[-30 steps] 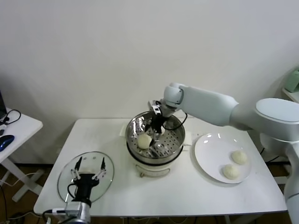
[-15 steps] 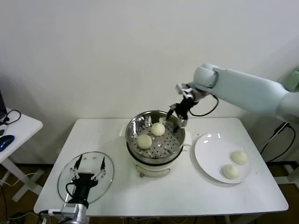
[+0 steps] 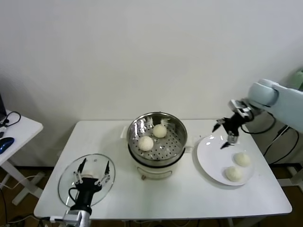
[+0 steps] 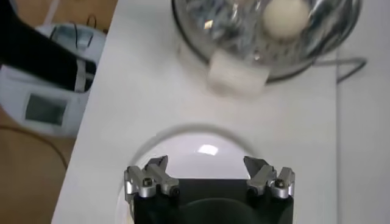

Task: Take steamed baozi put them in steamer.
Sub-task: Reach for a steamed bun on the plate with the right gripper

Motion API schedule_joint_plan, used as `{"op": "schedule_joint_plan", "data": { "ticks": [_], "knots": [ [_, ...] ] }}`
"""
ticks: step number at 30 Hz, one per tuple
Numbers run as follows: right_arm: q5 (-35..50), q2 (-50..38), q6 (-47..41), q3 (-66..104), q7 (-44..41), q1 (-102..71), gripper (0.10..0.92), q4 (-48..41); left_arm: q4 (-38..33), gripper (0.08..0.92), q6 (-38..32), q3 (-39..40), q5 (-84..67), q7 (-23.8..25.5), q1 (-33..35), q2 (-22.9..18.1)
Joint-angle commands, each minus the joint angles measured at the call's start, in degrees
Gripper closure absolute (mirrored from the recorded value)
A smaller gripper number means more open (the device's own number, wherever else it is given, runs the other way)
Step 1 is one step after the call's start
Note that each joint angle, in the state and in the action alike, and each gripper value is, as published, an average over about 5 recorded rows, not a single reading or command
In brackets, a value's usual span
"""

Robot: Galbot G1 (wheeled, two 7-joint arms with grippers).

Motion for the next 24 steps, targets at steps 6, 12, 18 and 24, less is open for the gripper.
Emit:
{"op": "schedule_joint_plan", "data": {
  "ticks": [6, 12, 18, 24],
  "knots": [
    [-17.2, -5.3, 3.8, 16.6, 0.6, -26.2, 0.203, -2.6, -0.9, 0.177, 0.2, -0.2, 0.4, -0.4, 0.9, -0.7],
    [-19.7, -2.1, 4.5, 20.0, 1.2, -30.0, 0.203, -5.6, -0.4, 0.177, 0.1, -0.6, 0.5, -0.5, 1.3, -0.9],
    [-19.9, 0.2, 4.5, 20.4, 1.6, -30.1, 0.203, -7.3, 0.1, 0.177, 0.0, -0.8, 0.4, -0.5, 1.4, -1.1],
    [-20.2, 1.6, 4.4, 20.3, 1.9, -30.0, 0.203, -8.2, 0.4, 0.177, -0.1, -0.8, 0.3, -0.5, 1.5, -1.3]
  ]
}}
